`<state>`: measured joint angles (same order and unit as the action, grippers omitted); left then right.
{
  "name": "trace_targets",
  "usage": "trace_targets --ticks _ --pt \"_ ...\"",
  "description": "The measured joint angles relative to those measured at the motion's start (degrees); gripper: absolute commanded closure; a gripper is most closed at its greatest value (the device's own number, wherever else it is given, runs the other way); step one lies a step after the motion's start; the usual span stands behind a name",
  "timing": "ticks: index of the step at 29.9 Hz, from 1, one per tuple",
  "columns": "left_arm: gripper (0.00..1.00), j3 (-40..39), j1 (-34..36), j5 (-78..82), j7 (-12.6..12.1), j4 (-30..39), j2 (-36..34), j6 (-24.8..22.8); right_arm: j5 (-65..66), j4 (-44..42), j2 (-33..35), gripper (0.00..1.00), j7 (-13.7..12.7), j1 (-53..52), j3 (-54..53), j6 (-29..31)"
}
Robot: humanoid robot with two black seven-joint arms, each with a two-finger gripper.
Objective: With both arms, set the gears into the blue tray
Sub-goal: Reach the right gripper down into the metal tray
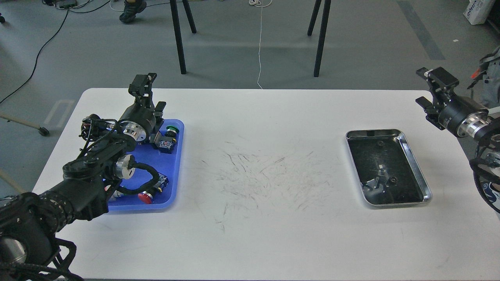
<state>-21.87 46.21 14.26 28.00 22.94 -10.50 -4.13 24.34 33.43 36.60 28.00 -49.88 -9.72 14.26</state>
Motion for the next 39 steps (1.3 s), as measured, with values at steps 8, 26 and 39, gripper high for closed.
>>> trace_targets --ticks 8,26,39 --pt "0.0 0.1 0.1 0.3 0.0 0.0 0.0 -0.1 11.3 0.2 0.9 0.01 0.0 -3.2 6.5 0.0" --pt "0.0 0.1 0.4 0.4 0.0 0.1 -0.2 -0.2 36.5 0.2 0.2 0.01 0.0 -9.6 24.3 -0.1" --pt "0.0 0.1 0.3 0.4 0.0 0.0 -0.7 -1.3 39.7 -5.6 -3.4 0.01 0.0 -11.8 32.5 0.0"
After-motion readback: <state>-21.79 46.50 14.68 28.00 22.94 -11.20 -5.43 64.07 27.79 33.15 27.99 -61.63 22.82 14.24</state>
